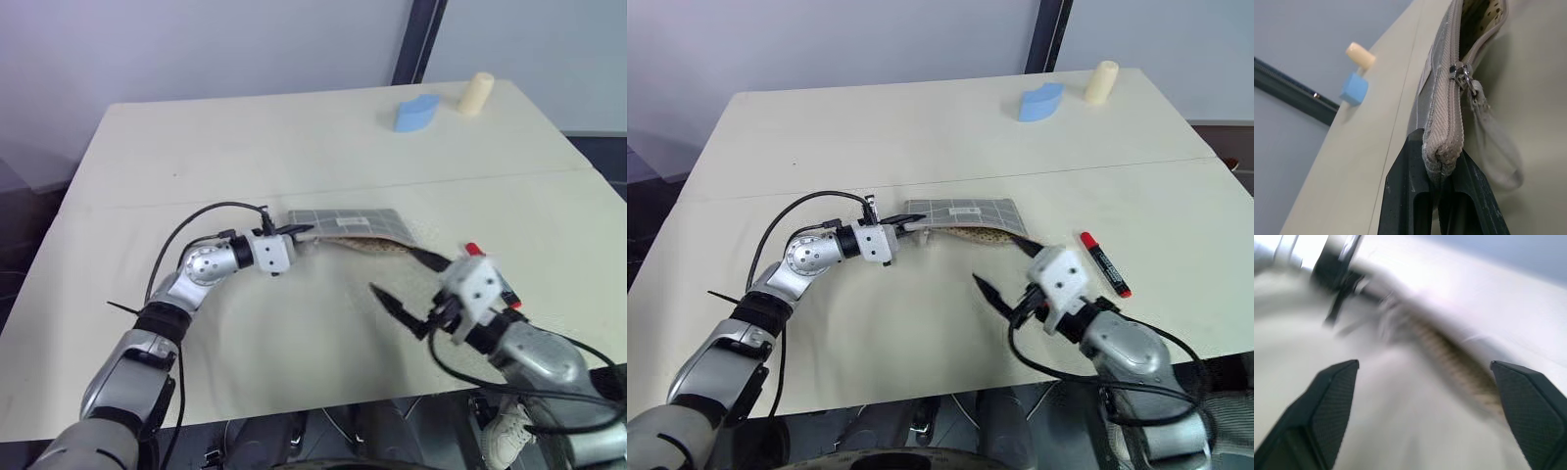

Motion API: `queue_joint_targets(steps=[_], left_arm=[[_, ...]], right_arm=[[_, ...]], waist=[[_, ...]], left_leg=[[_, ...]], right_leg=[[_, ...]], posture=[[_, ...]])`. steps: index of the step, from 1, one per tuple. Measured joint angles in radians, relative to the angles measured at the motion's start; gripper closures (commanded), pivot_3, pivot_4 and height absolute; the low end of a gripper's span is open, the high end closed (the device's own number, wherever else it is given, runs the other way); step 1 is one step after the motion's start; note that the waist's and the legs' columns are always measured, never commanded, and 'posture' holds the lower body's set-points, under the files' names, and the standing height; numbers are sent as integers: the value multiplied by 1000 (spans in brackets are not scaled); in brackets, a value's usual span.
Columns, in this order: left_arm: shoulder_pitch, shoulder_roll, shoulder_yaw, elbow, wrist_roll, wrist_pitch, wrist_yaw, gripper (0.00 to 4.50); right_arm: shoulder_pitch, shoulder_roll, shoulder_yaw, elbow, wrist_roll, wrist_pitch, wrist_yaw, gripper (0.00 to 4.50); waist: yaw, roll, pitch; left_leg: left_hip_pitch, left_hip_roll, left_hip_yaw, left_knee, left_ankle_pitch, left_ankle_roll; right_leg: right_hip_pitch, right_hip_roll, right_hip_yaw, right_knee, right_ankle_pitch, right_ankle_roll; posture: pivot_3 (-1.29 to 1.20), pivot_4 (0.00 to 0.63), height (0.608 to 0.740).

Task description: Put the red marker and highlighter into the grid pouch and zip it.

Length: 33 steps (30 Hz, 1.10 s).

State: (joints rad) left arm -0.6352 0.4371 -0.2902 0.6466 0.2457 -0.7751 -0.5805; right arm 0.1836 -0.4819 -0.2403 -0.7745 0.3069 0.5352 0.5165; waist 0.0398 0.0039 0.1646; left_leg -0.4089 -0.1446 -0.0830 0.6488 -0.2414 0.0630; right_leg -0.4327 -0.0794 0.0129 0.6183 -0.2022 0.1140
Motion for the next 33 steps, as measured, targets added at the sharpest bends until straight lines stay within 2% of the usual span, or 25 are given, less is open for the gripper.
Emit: queue_joint_targets(steps=[5,12,14,16,21,22,26,30,33], left_arm=[[-2,-10,-2,19,6,-8,3,4500],[-42,-27,-9,40,8,-31,3,4500],[-41,-28,-10,41,9,-38,3,4500],[-41,-27,-10,41,9,-39,3,4500],[-38,-25,-10,41,9,-39,3,4500],[-37,-25,-10,41,9,-39,3,4500],[-37,-28,-10,41,12,-39,4,4500],[-36,-32,-10,41,17,-39,10,4500],[-36,-36,-10,41,19,-38,12,4500]], right_arm=[[21,-17,-158,110,-52,112,-114,41],[45,-57,-210,235,-63,251,-143,41],[56,-56,-218,269,-27,307,-119,602],[42,-45,-235,281,2,336,-117,1400],[7,-45,-261,318,29,362,-129,4013],[-5,-46,-263,320,36,362,-128,4127],[-35,-47,-266,277,92,322,-78,4125],[-35,-54,-232,136,179,227,34,4125],[28,-160,-130,47,112,22,161,4125]], waist=[[3,0,0],[-1,0,0],[0,0,0],[0,0,0],[1,0,0],[0,0,0],[0,0,0],[-1,1,0],[1,0,0]], left_leg=[[0,0,0,-1,0,0],[0,0,0,-3,0,0],[0,0,0,-3,0,0],[0,0,0,-2,0,0],[0,0,0,-1,0,0],[0,0,0,-1,0,0],[0,0,0,-2,0,0],[0,0,0,-2,0,0],[0,0,-1,-1,0,1]], right_leg=[[0,0,0,0,0,0],[2,-1,0,0,0,0],[2,-1,0,0,0,0],[3,-1,0,0,0,0],[4,-1,0,0,0,0],[4,-1,0,0,0,0],[3,-1,0,0,0,0],[3,-1,0,0,0,1],[2,-1,-3,-3,0,1]], posture=[[0,150,732],[0,150,732],[0,150,732],[0,150,732],[0,150,732],[0,150,732],[0,150,732],[0,150,732],[0,150,732]])
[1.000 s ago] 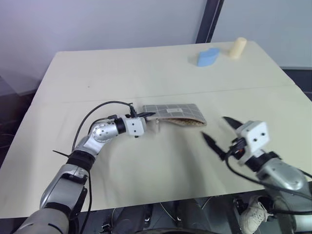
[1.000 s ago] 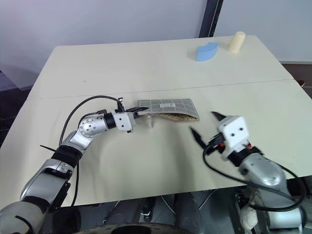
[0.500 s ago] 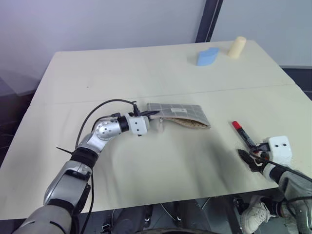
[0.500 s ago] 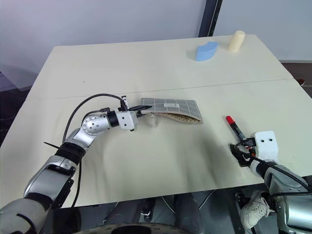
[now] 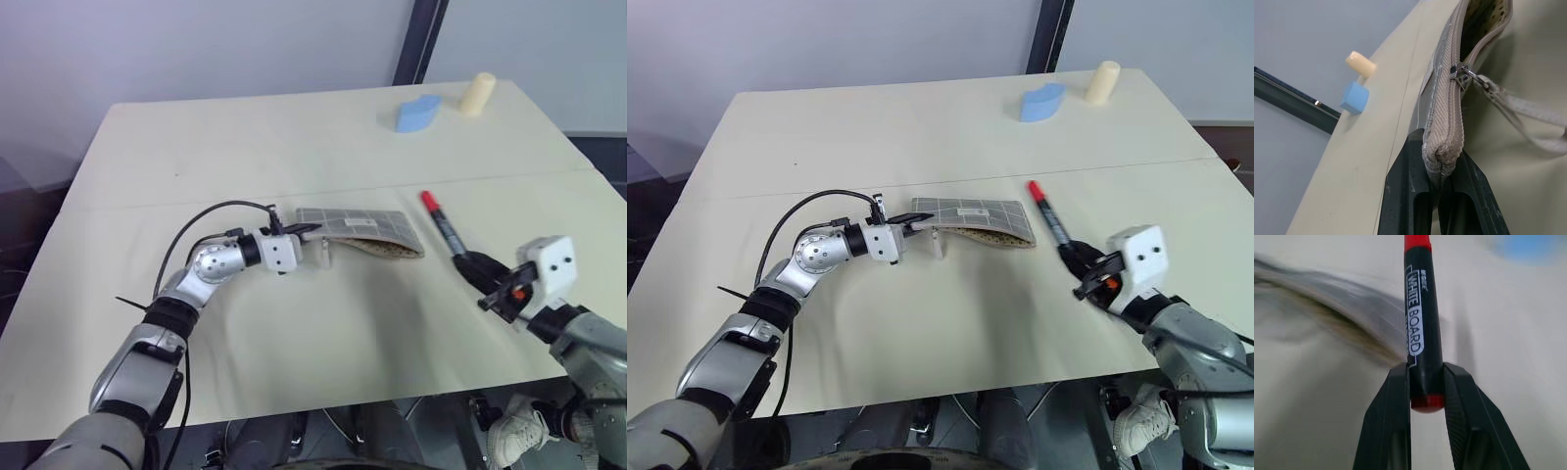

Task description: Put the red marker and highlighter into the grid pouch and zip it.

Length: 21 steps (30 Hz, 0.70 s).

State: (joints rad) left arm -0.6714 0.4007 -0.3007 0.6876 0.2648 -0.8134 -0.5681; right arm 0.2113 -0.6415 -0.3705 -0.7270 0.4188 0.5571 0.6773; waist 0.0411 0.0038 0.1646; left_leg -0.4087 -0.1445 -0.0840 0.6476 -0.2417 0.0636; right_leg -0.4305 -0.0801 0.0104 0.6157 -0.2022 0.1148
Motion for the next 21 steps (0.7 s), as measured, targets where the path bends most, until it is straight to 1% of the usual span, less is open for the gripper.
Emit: queue_joint_targets(steps=[3,4,7,11,14,17,19,21], left_arm=[[0,-2,0,-1,1,1,1,4500],[0,-3,0,-1,1,1,1,4500],[0,-9,0,-3,2,2,1,4500],[5,-11,0,-17,1,2,0,4500],[9,-13,0,-25,1,3,-1,4500],[10,-13,0,-30,0,14,-1,4500],[11,-12,0,-34,-4,19,-3,4500],[15,-17,0,-44,-15,20,-18,4500]], right_arm=[[77,-78,90,15,-118,-143,62,4125],[97,-96,110,30,-148,-164,70,4125],[118,-124,146,104,-243,-240,73,4125],[81,-125,146,187,-311,-299,42,4125],[42,-122,141,217,-318,-331,33,4125],[35,-130,140,235,-335,-357,35,4125],[23,-146,154,267,-370,-367,34,4125],[-23,-161,194,307,-419,-367,28,4125]], waist=[[1,0,0],[1,0,0],[0,-1,0],[-1,-1,0],[0,-1,0],[1,-1,0],[1,-1,0],[-1,-1,0]], left_leg=[[0,-1,0,2,-1,1],[0,-1,0,2,-1,1],[0,-1,1,3,-1,1],[0,0,0,1,-1,1],[0,0,0,0,0,0],[0,0,0,1,0,0],[0,-1,0,1,0,0],[0,-1,1,2,0,1]], right_leg=[[1,-1,0,-1,0,0],[1,-1,0,-1,0,0],[2,-1,0,-1,0,0],[2,-1,0,0,0,0],[2,-1,0,1,0,0],[2,-1,0,0,0,0],[2,-1,0,0,0,0],[1,-1,1,0,0,0]], posture=[[0,150,732],[0,150,732],[0,150,732],[0,150,732],[0,150,732],[0,150,732],[0,150,732],[0,150,732]])
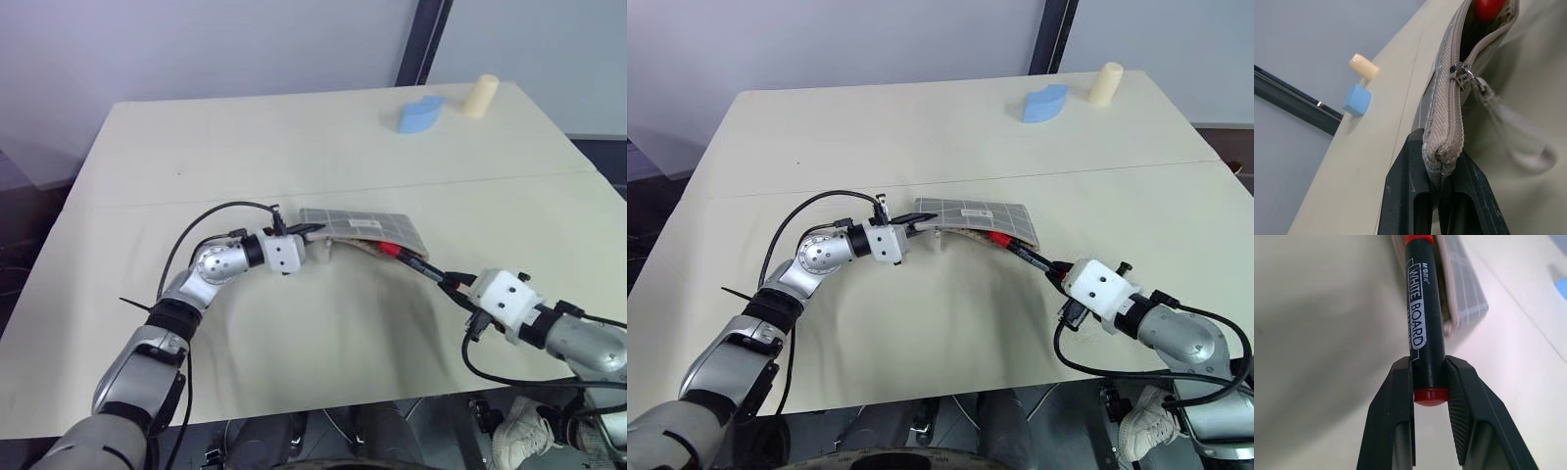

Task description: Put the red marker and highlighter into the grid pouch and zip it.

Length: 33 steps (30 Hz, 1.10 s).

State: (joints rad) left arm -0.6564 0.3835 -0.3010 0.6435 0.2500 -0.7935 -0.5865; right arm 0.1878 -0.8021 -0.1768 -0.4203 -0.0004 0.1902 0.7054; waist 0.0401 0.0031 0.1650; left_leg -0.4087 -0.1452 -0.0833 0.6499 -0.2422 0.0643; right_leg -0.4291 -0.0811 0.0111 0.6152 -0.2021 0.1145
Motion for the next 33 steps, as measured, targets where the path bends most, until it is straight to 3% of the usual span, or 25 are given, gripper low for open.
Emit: queue_joint_targets(steps=[6,12,14,15,19,20,21,23,28,31,33], left_arm=[[23,-23,-21,-45,-46,1,-65,4500],[26,-20,-23,-62,-78,12,-104,4500],[26,-14,-22,-62,-83,21,-107,4500],[26,-12,-21,-62,-85,23,-108,4500],[28,-9,-20,-68,-87,25,-111,4500],[30,-9,-20,-70,-87,26,-111,4500],[32,-9,-21,-70,-87,29,-111,4500],[35,-11,-20,-72,-89,39,-112,4500],[36,-16,-20,-68,-86,71,-106,4500],[31,-27,-22,-55,-69,82,-89,4500],[29,-42,-27,-53,-56,83,-79,4500]], right_arm=[[-251,39,176,78,-111,13,-34,4125],[-406,62,331,194,-227,-132,-41,4125],[-415,71,338,215,-233,-154,-42,3058],[-416,72,339,220,-233,-165,-42,2777],[-395,75,311,214,-200,-211,-35,625],[-376,90,280,192,-159,-171,-36,159],[-358,120,241,161,-98,-118,-37,70],[-305,162,130,48,102,45,-17,70],[-132,142,-111,-192,499,330,41,70],[-33,143,-125,-268,614,441,25,70],[6,171,-47,-289,611,472,-14,70]], waist=[[-1,0,0],[0,0,0],[1,0,0],[1,0,0],[2,0,0],[2,0,0],[1,0,0],[3,0,0],[3,0,0],[-2,0,0],[-2,0,0]], left_leg=[[0,1,-1,-2,1,-2],[0,0,0,-1,1,-2],[0,-1,-1,-1,2,-3],[0,-1,-1,-1,2,-3],[0,-1,-1,-1,2,-3],[0,-1,-1,-2,2,-3],[0,-1,-1,-2,2,-3],[-1,-1,-1,-2,1,-2],[-1,-1,-3,-2,-1,1],[-1,-1,-2,-2,-1,1],[0,0,-2,-2,-1,1]], right_leg=[[-1,1,0,4,0,0],[-2,1,0,2,0,0],[-2,0,0,2,0,0],[-2,0,1,2,0,0],[-2,0,1,2,0,0],[-2,0,1,2,0,0],[-2,1,1,2,0,0],[-1,1,2,3,0,0],[0,1,1,2,0,0],[0,0,2,2,0,0],[0,1,1,2,0,0]], posture=[[0,150,732],[0,150,732],[0,150,732],[0,150,732],[0,150,732],[0,150,732],[0,150,732],[0,150,732],[0,150,732],[0,150,732],[0,150,732]])
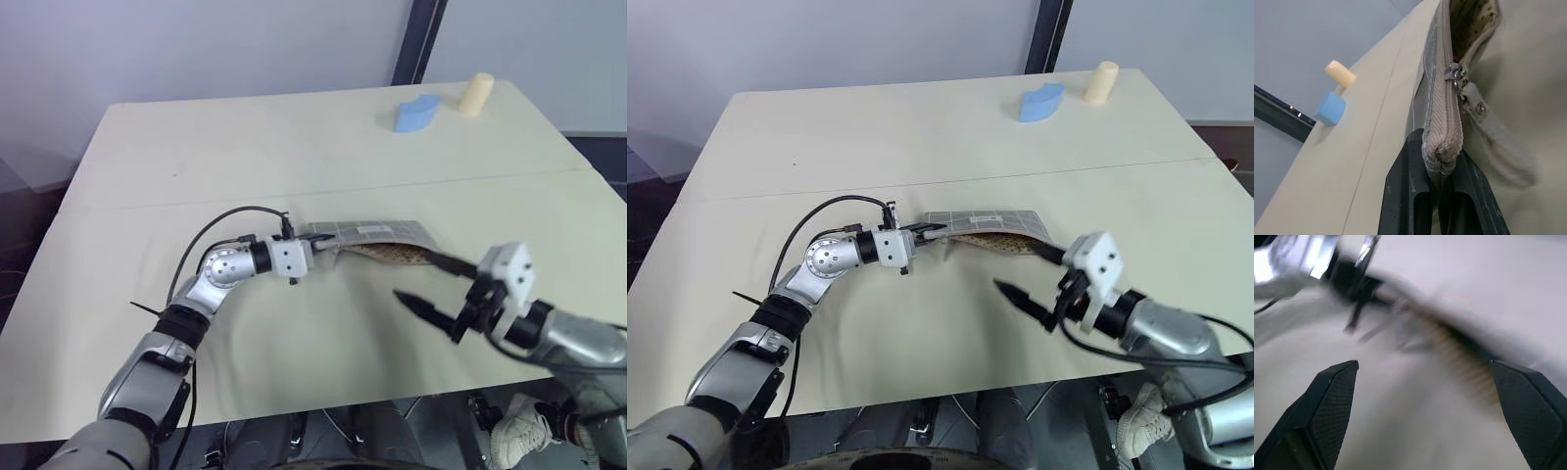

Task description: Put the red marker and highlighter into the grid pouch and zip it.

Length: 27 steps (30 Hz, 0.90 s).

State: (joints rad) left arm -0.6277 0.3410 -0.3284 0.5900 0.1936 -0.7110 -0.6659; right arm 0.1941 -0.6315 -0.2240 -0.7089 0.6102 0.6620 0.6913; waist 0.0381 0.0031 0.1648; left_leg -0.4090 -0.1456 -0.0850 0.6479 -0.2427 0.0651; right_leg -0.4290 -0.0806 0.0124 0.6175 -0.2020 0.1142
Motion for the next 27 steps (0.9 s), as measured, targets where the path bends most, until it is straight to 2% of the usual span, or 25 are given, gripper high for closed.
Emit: queue_joint_targets(steps=[3,6,9,12,22,25,26,27], left_arm=[[-5,-13,-13,4,30,-24,18,4500],[-19,1,-24,8,83,-90,43,4500],[-46,25,-37,35,127,-142,73,4500],[-67,29,-37,56,145,-157,101,4500],[-97,46,-39,119,166,-193,147,4500],[-97,41,-39,123,166,-193,152,4500],[-97,39,-40,123,167,-193,154,4500],[-97,38,-40,123,167,-193,156,4500]], right_arm=[[-5,163,118,47,19,54,-97,70],[-46,249,164,164,25,59,-139,70],[-142,300,166,264,1,37,-182,70],[-235,343,176,277,15,29,-193,70],[-370,395,261,391,37,36,-159,70],[-374,398,278,399,32,36,-156,922],[-373,400,278,399,32,36,-157,1308],[-372,401,277,399,32,35,-159,1875]], waist=[[0,0,0],[0,0,0],[0,0,0],[1,0,0],[0,0,0],[0,0,0],[0,0,0],[-1,0,0]], left_leg=[[0,0,0,0,0,-1],[0,0,0,1,1,-1],[1,0,1,2,1,-1],[1,0,0,0,1,-1],[0,-1,1,-1,1,-1],[0,-1,1,-1,1,-1],[0,-1,1,-1,1,-1],[0,-1,1,-1,1,-1]], right_leg=[[0,0,0,1,0,0],[-1,1,0,0,0,0],[-3,1,1,0,0,0],[-4,1,0,1,0,0],[-7,1,1,2,0,0],[-7,1,1,2,0,0],[-7,1,1,2,0,0],[-7,1,1,2,0,0]], posture=[[0,150,732],[0,150,732],[0,150,732],[0,150,732],[0,150,732],[0,150,732],[0,150,732],[0,150,732]])
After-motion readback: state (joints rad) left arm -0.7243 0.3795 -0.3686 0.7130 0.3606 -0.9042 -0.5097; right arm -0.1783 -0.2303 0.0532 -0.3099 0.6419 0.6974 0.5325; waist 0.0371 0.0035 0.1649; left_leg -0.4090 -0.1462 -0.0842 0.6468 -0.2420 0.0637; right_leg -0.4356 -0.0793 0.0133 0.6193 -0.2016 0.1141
